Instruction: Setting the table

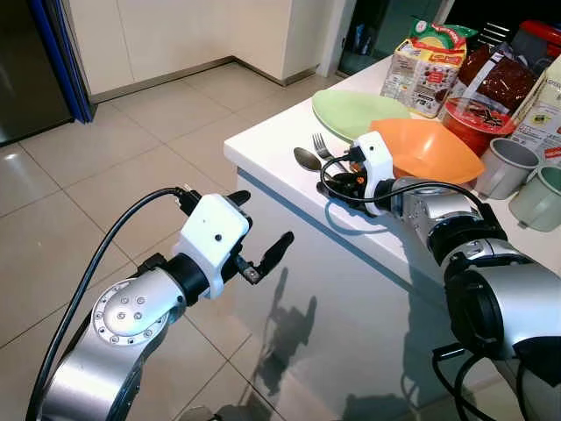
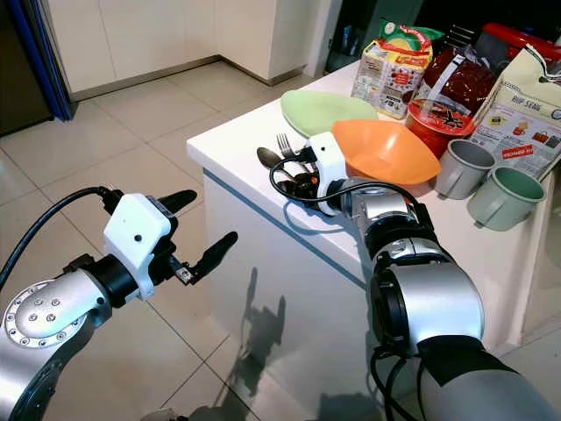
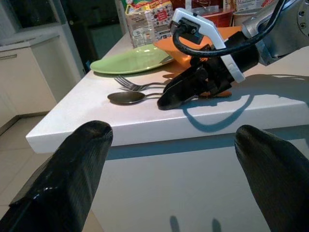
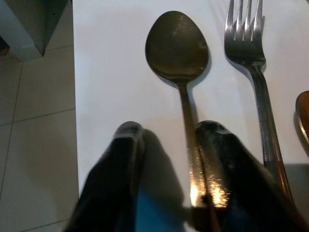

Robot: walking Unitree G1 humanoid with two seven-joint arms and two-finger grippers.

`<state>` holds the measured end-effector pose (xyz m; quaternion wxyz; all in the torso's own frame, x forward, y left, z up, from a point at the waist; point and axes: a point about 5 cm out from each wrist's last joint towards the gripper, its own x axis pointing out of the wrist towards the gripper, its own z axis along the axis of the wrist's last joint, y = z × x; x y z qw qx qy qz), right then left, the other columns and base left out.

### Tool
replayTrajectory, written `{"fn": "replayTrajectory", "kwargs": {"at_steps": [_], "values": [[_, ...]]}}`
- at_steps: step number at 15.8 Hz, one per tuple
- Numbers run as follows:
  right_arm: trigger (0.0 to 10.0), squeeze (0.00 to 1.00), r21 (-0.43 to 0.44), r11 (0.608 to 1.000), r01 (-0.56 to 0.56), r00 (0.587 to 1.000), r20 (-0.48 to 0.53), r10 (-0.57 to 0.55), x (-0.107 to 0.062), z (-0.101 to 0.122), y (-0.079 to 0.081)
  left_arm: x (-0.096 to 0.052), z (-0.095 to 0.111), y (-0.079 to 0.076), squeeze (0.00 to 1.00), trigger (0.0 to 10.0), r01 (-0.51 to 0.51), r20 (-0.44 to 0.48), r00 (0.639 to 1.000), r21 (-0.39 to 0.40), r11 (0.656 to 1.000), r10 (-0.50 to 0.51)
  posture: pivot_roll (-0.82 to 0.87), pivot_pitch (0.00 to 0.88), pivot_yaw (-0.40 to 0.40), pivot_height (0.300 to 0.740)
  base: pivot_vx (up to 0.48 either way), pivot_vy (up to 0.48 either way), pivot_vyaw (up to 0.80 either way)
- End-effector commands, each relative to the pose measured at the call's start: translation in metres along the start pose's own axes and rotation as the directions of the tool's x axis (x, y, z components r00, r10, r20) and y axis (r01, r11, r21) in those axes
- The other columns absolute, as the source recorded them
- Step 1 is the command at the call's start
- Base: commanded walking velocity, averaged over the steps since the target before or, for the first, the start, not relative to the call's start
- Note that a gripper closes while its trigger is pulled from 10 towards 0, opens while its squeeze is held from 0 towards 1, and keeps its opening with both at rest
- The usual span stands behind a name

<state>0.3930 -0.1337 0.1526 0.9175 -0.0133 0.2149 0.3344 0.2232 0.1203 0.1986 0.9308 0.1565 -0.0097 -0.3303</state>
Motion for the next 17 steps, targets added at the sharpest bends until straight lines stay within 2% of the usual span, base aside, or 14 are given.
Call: {"fn": "replayTrajectory", "kwargs": {"at_steps": [1, 12, 17], "values": [[0.0, 0.00, 0.035, 0.999, 0.005, 1.000, -0.022, -0.004, -0.001, -0.008, -0.002, 0.002, 0.001, -0.002, 0.00, 10.0, 0.029, 0.005, 1.000, 0.001, 1.000, -0.029, 0.10, 0.010, -0.120, 0.740, 0.000, 0.000, 0.00], [0.0, 0.00, 0.041, 0.999, -0.022, 0.999, 0.026, 0.021, 0.000, 0.002, 0.001, 0.005, 0.001, 0.001, 0.00, 10.0, 0.013, 0.015, 1.000, 0.014, 1.000, -0.013, 0.10, 0.000, -0.119, 0.740, 0.000, 0.000, 0.00], [0.0, 0.00, 0.038, 0.999, -0.028, 0.999, 0.024, 0.027, 0.001, 0.000, 0.002, 0.006, 0.001, 0.003, 0.00, 10.0, 0.003, 0.019, 1.000, 0.017, 1.000, -0.003, 0.10, 0.000, -0.125, 0.740, 0.000, 0.000, 0.00]]}}
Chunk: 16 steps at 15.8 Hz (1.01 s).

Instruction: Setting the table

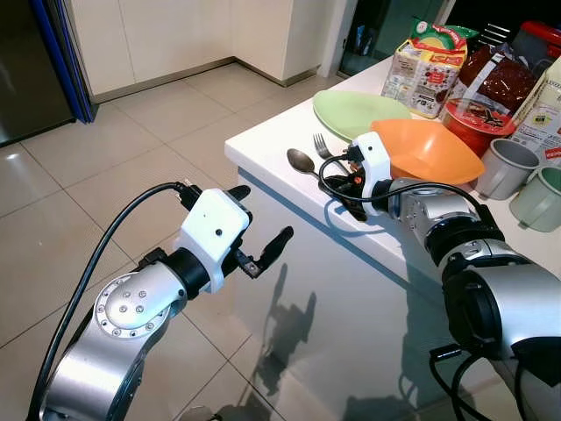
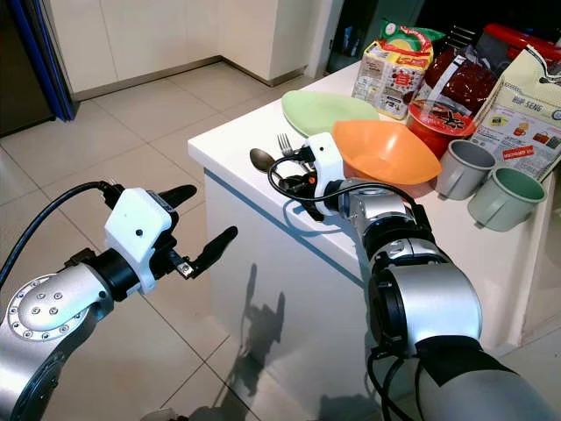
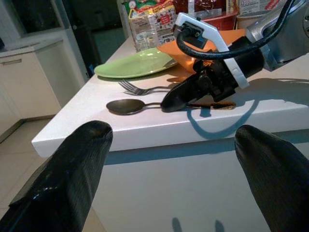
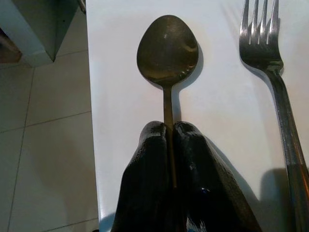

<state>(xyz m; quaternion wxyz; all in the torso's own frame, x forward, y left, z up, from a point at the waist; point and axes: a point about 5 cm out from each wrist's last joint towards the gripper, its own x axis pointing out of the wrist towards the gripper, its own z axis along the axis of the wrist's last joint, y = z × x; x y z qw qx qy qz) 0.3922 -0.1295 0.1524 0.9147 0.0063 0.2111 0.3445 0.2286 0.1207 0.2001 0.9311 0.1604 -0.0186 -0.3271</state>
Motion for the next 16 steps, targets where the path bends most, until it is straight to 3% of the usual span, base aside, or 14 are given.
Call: {"fn": "replayTrajectory", "kwargs": {"at_steps": [1, 3, 5, 6, 7, 8, 9, 13, 14, 16], "values": [[0.0, 0.00, 0.013, 1.000, 0.000, 1.000, 0.009, 0.000, -0.002, 0.000, -0.002, 0.002, 0.001, -0.001, 0.00, 10.0, 0.010, 0.007, 1.000, 0.004, 1.000, -0.010, 0.10, 0.000, -0.125, 0.740, 0.000, 0.000, 0.00], [0.0, 0.00, 0.073, 0.995, -0.063, 0.985, 0.164, 0.050, -0.006, 0.029, 0.000, 0.005, 0.002, 0.005, 0.00, 10.0, -0.021, 0.020, 1.000, 0.018, 1.000, 0.020, 0.11, 0.000, -0.146, 0.740, 0.000, 0.000, 0.00], [0.0, 0.00, 0.101, 0.989, -0.104, 0.966, 0.247, 0.076, -0.010, 0.043, -0.001, 0.006, 0.003, 0.008, 0.00, 10.0, -0.050, 0.024, 0.998, 0.024, 0.998, 0.049, 0.12, 0.000, -0.147, 0.740, 0.000, 0.000, 0.00], [0.0, 0.00, 0.127, 0.974, -0.186, 0.924, 0.361, 0.129, -0.020, 0.062, -0.002, 0.007, 0.001, 0.014, 0.00, 10.0, -0.098, 0.017, 0.995, 0.032, 0.995, 0.097, 0.11, 0.000, -0.132, 0.740, 0.000, 0.000, 0.00], [0.0, 0.00, 0.127, 0.974, -0.186, 0.924, 0.361, 0.129, -0.020, 0.062, -0.002, 0.007, 0.001, 0.014, 0.00, 10.0, -0.098, 0.017, 0.995, 0.032, 0.995, 0.097, 0.11, 0.000, -0.132, 0.740, 0.000, 0.000, 0.00], [0.0, 0.00, 0.133, 0.964, -0.230, 0.896, 0.416, 0.156, -0.027, 0.070, -0.003, 0.009, 0.001, 0.014, 0.00, 10.0, -0.106, 0.016, 0.994, 0.035, 0.994, 0.106, 0.10, 0.000, -0.115, 0.740, 0.000, 0.000, 0.00], [0.0, 0.00, 0.117, 0.957, -0.267, 0.850, 0.496, 0.176, -0.046, 0.080, -0.005, 0.015, 0.001, 0.015, 0.00, 10.0, -0.117, 0.028, 0.993, 0.034, 0.993, 0.116, 0.09, 0.000, -0.085, 0.740, 0.000, 0.000, 0.00], [0.0, 0.00, 0.144, 0.961, -0.236, 0.804, 0.584, 0.110, -0.077, 0.071, 0.010, 0.028, -0.006, 0.024, 0.00, 10.0, -0.222, -0.005, 0.975, -0.021, 0.975, 0.222, 0.08, 0.000, -0.083, 0.740, 0.000, 0.000, 0.00], [0.0, 0.00, 0.207, 0.960, -0.188, 0.797, 0.603, 0.026, -0.089, 0.062, 0.020, 0.029, -0.013, 0.024, 0.00, 10.0, -0.244, -0.032, 0.969, -0.009, 0.970, 0.244, 0.06, 0.000, -0.072, 0.740, 0.000, 0.000, 0.00], [0.0, 0.00, 0.226, 0.965, -0.130, 0.795, 0.606, -0.035, -0.101, 0.051, 0.035, 0.032, -0.013, 0.025, 0.00, 10.0, -0.266, -0.025, 0.964, 0.010, 0.964, 0.266, 0.04, 0.000, -0.048, 0.740, 0.000, 0.000, 0.00]]}}
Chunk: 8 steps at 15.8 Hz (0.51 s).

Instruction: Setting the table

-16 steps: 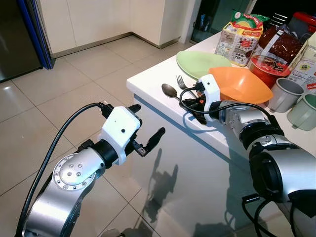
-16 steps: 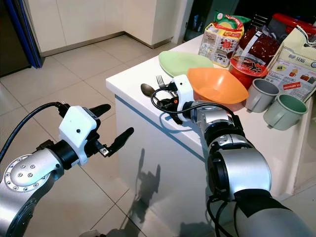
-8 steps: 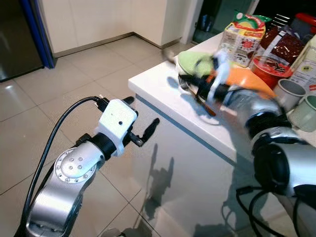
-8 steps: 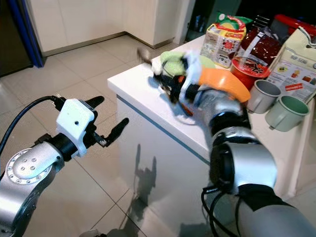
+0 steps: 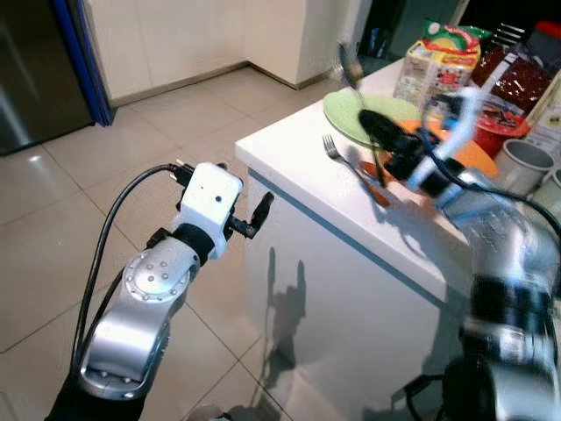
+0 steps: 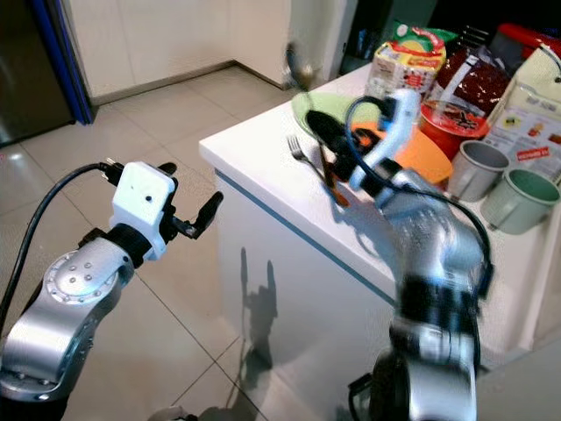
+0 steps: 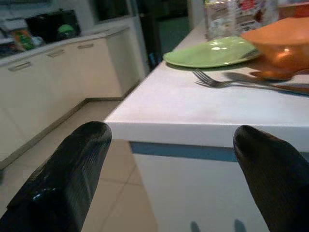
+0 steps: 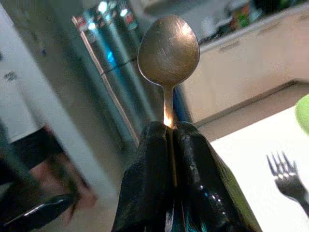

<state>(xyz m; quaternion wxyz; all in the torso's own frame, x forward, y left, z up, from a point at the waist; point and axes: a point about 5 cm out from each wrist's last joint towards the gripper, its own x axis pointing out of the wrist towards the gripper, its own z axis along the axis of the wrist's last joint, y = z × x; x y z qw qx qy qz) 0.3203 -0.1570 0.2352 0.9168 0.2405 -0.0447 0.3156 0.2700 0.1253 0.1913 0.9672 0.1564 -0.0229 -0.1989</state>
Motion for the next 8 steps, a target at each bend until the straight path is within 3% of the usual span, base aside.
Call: {"fn": "replayTrajectory", "kwargs": {"at_steps": [1, 2, 3, 6, 8], "values": [[0.0, 0.00, -0.026, 0.999, 0.036, 0.999, 0.018, -0.036, -0.010, 0.003, 0.014, 0.005, 0.006, 0.000, 0.00, 10.0, -0.017, 0.035, 0.999, 0.023, 1.000, 0.016, 0.03, 0.000, -0.033, 0.740, 0.000, 0.000, 0.00], [7.7, 0.00, -0.065, 0.996, 0.064, 0.998, 0.014, -0.064, -0.015, -0.001, 0.021, 0.007, 0.008, 0.001, 0.00, 10.0, -0.020, 0.046, 0.999, 0.017, 1.000, 0.020, 0.02, 0.000, -0.020, 0.740, 0.000, 0.000, 0.00], [10.0, 0.00, -0.105, 0.988, 0.112, 0.994, 0.016, -0.111, -0.022, -0.006, 0.029, 0.009, 0.011, 0.002, 0.00, 10.0, -0.026, 0.062, 0.998, 0.025, 0.999, 0.024, 0.02, 0.000, -0.013, 0.740, 0.000, 0.000, 0.00], [10.0, 0.00, -0.153, 0.950, 0.274, 0.961, 0.071, -0.266, -0.039, -0.014, 0.034, 0.007, 0.012, -0.001, 0.00, 10.0, -0.020, 0.084, 0.996, 0.042, 0.999, 0.017, 0.01, 0.000, -0.006, 0.740, 0.000, 0.000, 0.00], [10.0, 0.00, -0.235, 0.921, 0.310, 0.950, 0.031, -0.311, -0.044, -0.022, 0.035, 0.007, 0.012, -0.003, 0.00, 10.0, -0.022, 0.091, 0.996, 0.016, 1.000, 0.021, 0.00, 0.000, 0.009, 0.740, 0.000, 0.000, 0.00]]}}
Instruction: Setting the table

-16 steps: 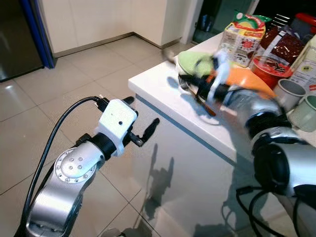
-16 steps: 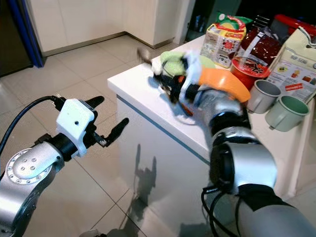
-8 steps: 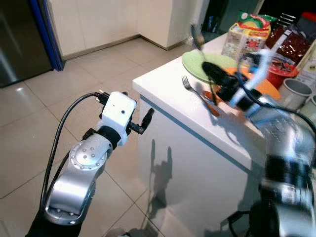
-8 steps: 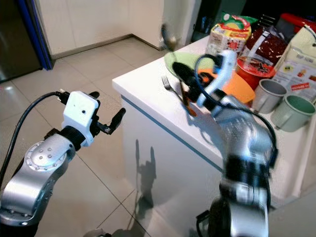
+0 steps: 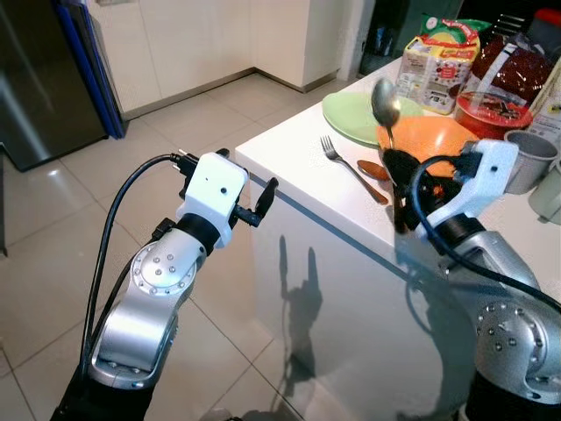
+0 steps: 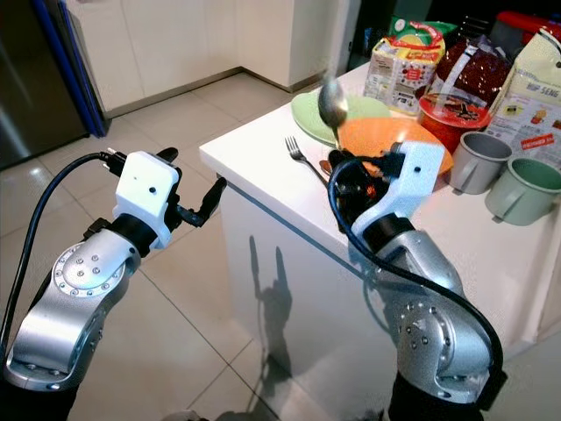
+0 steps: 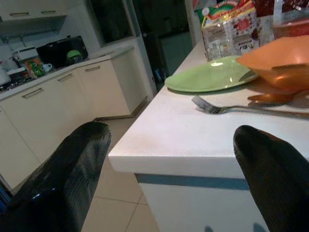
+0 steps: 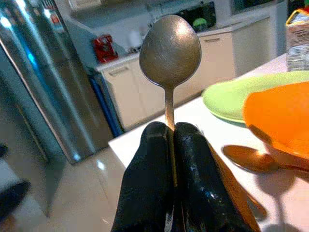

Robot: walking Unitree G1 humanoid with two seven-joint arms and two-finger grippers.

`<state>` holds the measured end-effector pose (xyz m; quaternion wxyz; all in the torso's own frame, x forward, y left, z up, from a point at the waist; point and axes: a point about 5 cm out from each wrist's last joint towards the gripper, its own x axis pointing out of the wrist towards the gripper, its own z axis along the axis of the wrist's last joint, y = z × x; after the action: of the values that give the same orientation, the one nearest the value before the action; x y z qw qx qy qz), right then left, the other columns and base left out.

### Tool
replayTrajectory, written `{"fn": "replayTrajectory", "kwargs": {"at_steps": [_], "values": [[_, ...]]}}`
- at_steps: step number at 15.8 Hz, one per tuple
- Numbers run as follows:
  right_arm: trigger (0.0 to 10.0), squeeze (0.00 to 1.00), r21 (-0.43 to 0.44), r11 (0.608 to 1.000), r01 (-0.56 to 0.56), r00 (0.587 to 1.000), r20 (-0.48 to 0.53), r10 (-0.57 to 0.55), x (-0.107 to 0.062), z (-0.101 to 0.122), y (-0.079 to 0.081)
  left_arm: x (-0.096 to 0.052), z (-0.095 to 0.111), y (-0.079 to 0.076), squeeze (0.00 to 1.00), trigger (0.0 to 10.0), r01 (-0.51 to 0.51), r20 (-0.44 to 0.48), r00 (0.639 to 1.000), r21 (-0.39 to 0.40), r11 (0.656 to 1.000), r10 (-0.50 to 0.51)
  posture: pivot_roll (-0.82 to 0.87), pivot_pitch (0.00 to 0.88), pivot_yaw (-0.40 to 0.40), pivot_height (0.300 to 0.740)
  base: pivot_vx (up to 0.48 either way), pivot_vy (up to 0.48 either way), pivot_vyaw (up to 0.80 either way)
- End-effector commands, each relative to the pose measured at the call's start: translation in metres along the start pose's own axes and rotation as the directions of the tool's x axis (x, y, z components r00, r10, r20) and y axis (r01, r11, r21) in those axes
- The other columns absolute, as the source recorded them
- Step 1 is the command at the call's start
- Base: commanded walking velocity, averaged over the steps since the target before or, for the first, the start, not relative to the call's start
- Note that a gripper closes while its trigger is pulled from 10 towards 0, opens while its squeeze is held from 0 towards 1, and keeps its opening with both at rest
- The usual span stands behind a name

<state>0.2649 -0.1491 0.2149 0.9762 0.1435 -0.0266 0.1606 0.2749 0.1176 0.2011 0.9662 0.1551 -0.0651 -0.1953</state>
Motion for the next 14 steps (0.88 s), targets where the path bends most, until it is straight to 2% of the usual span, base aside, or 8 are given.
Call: {"fn": "replayTrajectory", "kwargs": {"at_steps": [1, 4, 8, 10, 14], "values": [[10.0, 0.00, -0.045, 0.999, 0.011, 1.000, 0.011, -0.010, -0.001, 0.002, 0.004, 0.001, 0.002, -0.001, 0.00, 10.0, -0.002, 0.014, 1.000, -0.003, 1.000, 0.002, 0.00, 0.000, 0.009, 0.740, 0.000, 0.000, 0.00], [10.0, 0.00, -0.034, 0.998, 0.057, 0.998, -0.016, -0.057, -0.001, -0.009, 0.005, -0.001, -0.003, 0.002, 0.00, 10.0, -0.026, -0.002, 1.000, -0.021, 0.999, 0.026, 0.01, 0.000, -0.001, 0.740, -0.200, 0.000, 0.00], [10.0, 0.00, -0.017, 0.999, 0.041, 0.998, -0.056, -0.042, 0.001, -0.022, 0.009, -0.001, -0.003, 0.004, 0.00, 10.0, -0.042, -0.003, 0.999, -0.015, 0.999, 0.042, 0.02, 0.000, -0.010, 0.740, -0.300, 0.000, 0.00], [10.0, 0.00, 0.009, 0.999, 0.052, 0.997, -0.062, -0.051, 0.000, -0.024, 0.008, -0.002, -0.004, 0.001, 0.00, 10.0, -0.026, -0.006, 1.000, -0.016, 1.000, 0.026, 0.02, 0.000, -0.008, 0.740, -0.274, 0.000, 0.00], [10.0, 0.00, -0.006, 0.999, 0.044, 0.996, -0.074, -0.045, 0.002, -0.025, 0.008, 0.000, -0.006, 0.001, 0.00, 10.0, -0.034, -0.007, 0.999, -0.027, 0.999, 0.033, 0.01, 0.000, -0.012, 0.740, -0.247, 0.000, 0.00]]}}
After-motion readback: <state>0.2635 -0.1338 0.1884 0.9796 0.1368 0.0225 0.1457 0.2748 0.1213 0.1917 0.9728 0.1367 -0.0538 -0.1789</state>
